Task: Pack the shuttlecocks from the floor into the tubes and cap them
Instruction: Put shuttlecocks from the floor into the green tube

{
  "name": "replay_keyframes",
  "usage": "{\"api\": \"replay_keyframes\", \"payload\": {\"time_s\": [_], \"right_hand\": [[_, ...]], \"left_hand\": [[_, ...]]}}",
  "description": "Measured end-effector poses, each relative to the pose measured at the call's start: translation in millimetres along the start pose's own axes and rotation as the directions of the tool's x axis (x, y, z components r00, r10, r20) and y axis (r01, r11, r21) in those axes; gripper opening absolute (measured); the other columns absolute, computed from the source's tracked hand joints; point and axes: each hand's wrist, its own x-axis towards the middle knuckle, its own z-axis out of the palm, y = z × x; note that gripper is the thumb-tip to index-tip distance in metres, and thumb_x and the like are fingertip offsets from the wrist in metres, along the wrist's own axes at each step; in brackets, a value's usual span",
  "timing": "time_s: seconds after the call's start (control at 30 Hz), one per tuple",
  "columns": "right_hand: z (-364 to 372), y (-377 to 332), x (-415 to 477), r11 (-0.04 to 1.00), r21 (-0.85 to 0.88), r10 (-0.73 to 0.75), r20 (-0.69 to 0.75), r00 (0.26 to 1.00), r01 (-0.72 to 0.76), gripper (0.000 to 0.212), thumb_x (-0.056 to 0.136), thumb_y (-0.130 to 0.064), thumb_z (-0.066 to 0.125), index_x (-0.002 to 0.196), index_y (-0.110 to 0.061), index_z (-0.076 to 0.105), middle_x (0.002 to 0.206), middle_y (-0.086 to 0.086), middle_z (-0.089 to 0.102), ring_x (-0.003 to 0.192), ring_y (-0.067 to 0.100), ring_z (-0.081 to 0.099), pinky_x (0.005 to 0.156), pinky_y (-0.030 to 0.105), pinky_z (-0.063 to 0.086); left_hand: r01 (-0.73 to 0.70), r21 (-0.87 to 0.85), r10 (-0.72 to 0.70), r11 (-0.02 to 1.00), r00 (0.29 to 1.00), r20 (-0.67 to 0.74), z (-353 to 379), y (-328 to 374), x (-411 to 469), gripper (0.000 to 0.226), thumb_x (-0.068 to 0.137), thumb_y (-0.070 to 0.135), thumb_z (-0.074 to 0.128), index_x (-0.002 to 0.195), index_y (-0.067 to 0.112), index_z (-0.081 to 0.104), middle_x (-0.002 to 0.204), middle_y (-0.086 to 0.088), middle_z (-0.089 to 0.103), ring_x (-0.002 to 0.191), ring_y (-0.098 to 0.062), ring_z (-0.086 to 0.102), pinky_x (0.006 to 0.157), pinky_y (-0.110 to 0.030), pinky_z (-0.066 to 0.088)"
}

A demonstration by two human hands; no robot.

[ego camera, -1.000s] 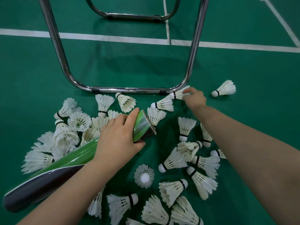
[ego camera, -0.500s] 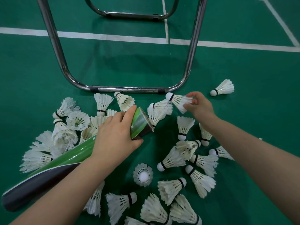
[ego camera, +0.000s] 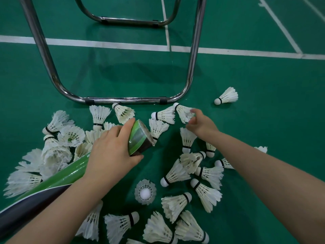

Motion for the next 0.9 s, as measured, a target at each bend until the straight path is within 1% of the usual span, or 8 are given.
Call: {"api": "replay_keyframes", "payload": {"time_s": [0.13, 0.2, 0.27, 0.33, 0.5, 0.67, 0.77, 0.9], "right_hand": [[-6, 14, -10, 0.992, -0.12, -0.004, 0.199, 0.98, 0.029, 0.037, 0.089, -0.037, 0.059, 0.121, -0.02, 0.053, 0.106, -0.004, 0.058, 0.099, 0.017, 0.055, 0.085, 0.029, 0.041], [-6, 15, -14, 0.991, -0.123, -0.029, 0.179, 0.983, 0.052, 0.021, 0.092, -0.031, 0.056, 0.108, -0.019, 0.06, 0.102, -0.003, 0.06, 0.1, 0.02, 0.057, 0.08, 0.027, 0.039], [-6, 12, -15, 0.999, 0.011, -0.032, 0.118, 0.992, 0.031, 0.014, 0.093, -0.027, 0.055, 0.102, -0.019, 0.063, 0.1, -0.003, 0.061, 0.1, 0.02, 0.057, 0.079, 0.027, 0.039], [-6, 6, -16, 0.992, 0.122, -0.03, 0.095, 0.995, 0.018, 0.02, 0.095, -0.027, 0.052, 0.109, -0.019, 0.064, 0.107, -0.003, 0.061, 0.104, 0.018, 0.055, 0.085, 0.027, 0.039], [-15, -2, -20, 0.993, 0.107, -0.063, 0.125, 0.99, 0.05, 0.027, 0.097, -0.029, 0.046, 0.122, -0.025, 0.057, 0.122, -0.005, 0.06, 0.113, 0.015, 0.053, 0.093, 0.027, 0.038], [-35, 5, -42, 0.98, -0.16, -0.106, 0.07, 0.992, 0.116, 0.026, 0.092, -0.024, 0.052, 0.116, -0.026, 0.059, 0.115, -0.005, 0.063, 0.102, 0.013, 0.058, 0.089, 0.028, 0.047], [-28, 6, -69, 0.9, -0.319, -0.226, 0.241, 0.944, 0.297, 0.029, 0.088, -0.028, 0.058, 0.117, -0.027, 0.059, 0.116, -0.006, 0.062, 0.104, 0.011, 0.056, 0.091, 0.028, 0.046], [1, 3, -104, 0.691, -0.468, -0.376, 0.418, 0.827, 0.551, 0.037, 0.084, -0.044, 0.057, 0.118, -0.028, 0.057, 0.122, -0.004, 0.053, 0.111, 0.016, 0.048, 0.093, 0.035, 0.041]], "left_hand": [[0.003, 0.015, -0.003, 1.0, 1.0, -0.012, 2, -2, 2, 0.097, 0.067, 0.05, 0.074, 0.145, 0.029, 0.019, 0.121, -0.004, 0.053, 0.107, -0.024, 0.05, 0.091, -0.038, 0.043], [0.007, 0.021, -0.006, 1.0, 1.0, -0.009, 3, 0, 2, 0.098, 0.068, 0.051, 0.073, 0.145, 0.029, 0.018, 0.122, -0.004, 0.053, 0.108, -0.024, 0.049, 0.092, -0.038, 0.042], [0.003, 0.03, -0.003, 1.0, 1.0, -0.001, 4, 3, 2, 0.099, 0.069, 0.052, 0.072, 0.146, 0.029, 0.015, 0.124, -0.004, 0.051, 0.109, -0.023, 0.049, 0.093, -0.038, 0.041], [-0.017, 0.043, 0.016, 0.999, 1.0, 0.006, 5, 8, 2, 0.099, 0.069, 0.053, 0.071, 0.147, 0.03, 0.013, 0.125, -0.003, 0.051, 0.109, -0.023, 0.049, 0.093, -0.037, 0.041], [-0.042, 0.048, 0.041, 0.998, 0.999, 0.012, 7, 12, 2, 0.099, 0.069, 0.053, 0.072, 0.146, 0.029, 0.015, 0.125, -0.003, 0.051, 0.109, -0.023, 0.049, 0.092, -0.038, 0.042], [-0.054, 0.049, 0.053, 0.997, 0.998, 0.019, 7, 13, 0, 0.099, 0.068, 0.051, 0.073, 0.146, 0.028, 0.017, 0.124, -0.004, 0.052, 0.108, -0.023, 0.05, 0.093, -0.038, 0.043], [-0.058, 0.052, 0.056, 0.997, 0.998, 0.037, 7, 15, -1, 0.1, 0.069, 0.052, 0.072, 0.147, 0.029, 0.014, 0.127, -0.003, 0.05, 0.11, -0.022, 0.049, 0.093, -0.037, 0.043], [-0.073, 0.043, 0.07, 0.996, 0.995, 0.075, 10, 15, -2, 0.102, 0.069, 0.053, 0.071, 0.147, 0.03, 0.011, 0.128, -0.002, 0.049, 0.112, -0.021, 0.048, 0.096, -0.036, 0.04]]}}
